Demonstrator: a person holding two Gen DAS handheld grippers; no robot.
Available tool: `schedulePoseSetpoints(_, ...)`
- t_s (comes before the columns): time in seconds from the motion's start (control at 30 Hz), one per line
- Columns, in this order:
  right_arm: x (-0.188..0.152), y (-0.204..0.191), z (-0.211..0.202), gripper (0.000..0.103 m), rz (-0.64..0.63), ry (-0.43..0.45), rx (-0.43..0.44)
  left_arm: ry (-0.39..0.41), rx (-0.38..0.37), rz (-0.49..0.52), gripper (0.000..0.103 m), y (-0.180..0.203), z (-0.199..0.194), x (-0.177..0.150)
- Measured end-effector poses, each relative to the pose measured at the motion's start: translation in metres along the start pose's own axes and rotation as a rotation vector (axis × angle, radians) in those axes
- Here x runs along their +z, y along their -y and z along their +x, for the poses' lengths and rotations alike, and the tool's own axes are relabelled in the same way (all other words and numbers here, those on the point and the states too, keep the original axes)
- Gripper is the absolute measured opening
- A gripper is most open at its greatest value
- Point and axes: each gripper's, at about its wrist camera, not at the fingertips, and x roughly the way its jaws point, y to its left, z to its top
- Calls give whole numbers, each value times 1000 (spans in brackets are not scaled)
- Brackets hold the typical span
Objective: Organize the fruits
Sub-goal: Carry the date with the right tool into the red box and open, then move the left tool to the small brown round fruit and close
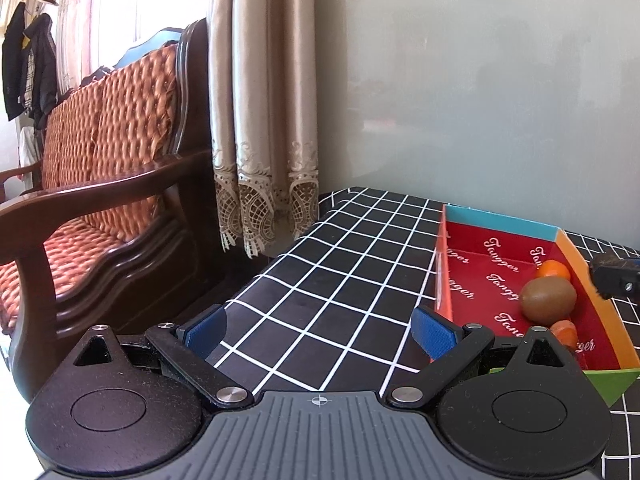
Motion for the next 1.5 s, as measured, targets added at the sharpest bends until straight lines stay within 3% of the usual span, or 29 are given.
schedulePoseSetpoints(0.33,-5,-49,16,46,-58,-25,90,-5,6,6,98,-2,1,-1)
schedulePoseSetpoints(0.43,-8,-57,14,56,-100,-12,79,-7,8,7,98,-2,2,-1)
schedulePoseSetpoints(0.53,-7,-56,11,57,-98,-5,80,-4,4,7,98,0,1,-1)
schedulePoseSetpoints(0.97,-8,-18,-10,57,-67,18,0,11,-33,11,98,23,-5,3)
schedulePoseSetpoints(1.5,-25,65,-37,62,48,50,-140,32,-131,67,98,99,-13,8)
